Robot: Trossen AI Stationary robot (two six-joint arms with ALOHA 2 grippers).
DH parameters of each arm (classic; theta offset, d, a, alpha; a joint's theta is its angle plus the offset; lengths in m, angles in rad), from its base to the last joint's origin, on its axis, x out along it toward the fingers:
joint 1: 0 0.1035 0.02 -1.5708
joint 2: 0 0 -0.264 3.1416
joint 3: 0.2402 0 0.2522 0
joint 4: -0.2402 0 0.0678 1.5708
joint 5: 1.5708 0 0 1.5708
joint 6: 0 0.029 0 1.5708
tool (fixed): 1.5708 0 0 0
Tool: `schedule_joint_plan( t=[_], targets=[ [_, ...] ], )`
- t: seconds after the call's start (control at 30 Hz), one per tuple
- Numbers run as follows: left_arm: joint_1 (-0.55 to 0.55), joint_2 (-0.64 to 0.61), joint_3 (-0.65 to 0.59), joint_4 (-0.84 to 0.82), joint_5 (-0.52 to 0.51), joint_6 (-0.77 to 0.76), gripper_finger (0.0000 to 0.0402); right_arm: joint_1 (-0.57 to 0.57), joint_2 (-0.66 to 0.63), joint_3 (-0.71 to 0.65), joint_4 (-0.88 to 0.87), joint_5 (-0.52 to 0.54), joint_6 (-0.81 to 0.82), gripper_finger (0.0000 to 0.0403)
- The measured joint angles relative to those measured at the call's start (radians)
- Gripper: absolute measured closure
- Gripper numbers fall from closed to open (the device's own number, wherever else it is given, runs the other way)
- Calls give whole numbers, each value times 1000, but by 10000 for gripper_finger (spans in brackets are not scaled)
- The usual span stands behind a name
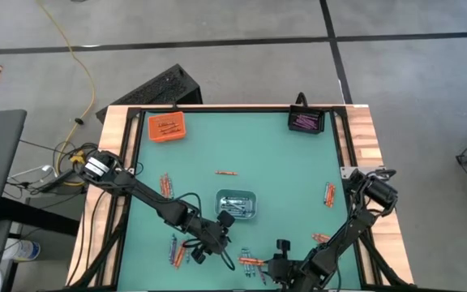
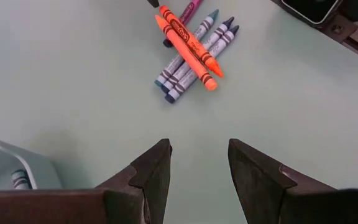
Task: Sort crayons
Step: Put the orange crayon into the orange bin
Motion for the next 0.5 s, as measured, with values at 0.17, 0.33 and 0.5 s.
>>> schedule_joint_plan(
  t=[0.17,0.33,0.5],
  targets=[
    [0,0,0,12,0,-1,251,-4,0,0,3,-1,5,276],
    [0,0,0,18,0,-2,251,-13,0,0,0,-15,24,276],
    [1,-1,0,19,0,-2,251,-13,0,0,13,-29,26,276]
  ],
)
